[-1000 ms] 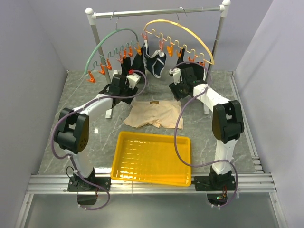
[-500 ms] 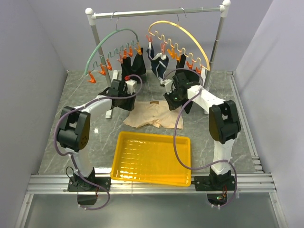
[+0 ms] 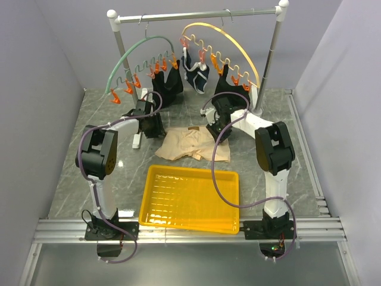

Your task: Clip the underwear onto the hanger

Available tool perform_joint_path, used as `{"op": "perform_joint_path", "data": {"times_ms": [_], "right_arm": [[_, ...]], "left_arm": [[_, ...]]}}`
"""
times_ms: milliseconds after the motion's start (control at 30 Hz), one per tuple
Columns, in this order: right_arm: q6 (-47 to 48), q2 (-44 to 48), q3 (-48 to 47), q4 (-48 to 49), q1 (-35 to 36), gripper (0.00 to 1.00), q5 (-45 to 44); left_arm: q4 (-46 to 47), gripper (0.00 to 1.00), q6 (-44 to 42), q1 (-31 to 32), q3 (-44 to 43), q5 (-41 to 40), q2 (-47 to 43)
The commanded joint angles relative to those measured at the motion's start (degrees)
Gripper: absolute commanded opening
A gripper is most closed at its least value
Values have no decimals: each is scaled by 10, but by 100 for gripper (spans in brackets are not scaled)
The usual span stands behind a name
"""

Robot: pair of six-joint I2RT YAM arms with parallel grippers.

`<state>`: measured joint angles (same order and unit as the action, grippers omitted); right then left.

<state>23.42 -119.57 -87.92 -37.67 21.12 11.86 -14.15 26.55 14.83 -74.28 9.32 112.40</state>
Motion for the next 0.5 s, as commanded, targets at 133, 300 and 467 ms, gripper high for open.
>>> {"op": "perform_joint_path", "data": {"times_ms": [133,300,467], "right_arm": [[31,38,18,4,0,27,-6],[42,49,29,4,1,22,-16],[50,50,38,7,2,19,-17]], "left_arm": [[39,47,121,0,-10,35,4],[54,43,171,-8,18,29,-19],[87,45,187,-6,32,27,-27]]}}
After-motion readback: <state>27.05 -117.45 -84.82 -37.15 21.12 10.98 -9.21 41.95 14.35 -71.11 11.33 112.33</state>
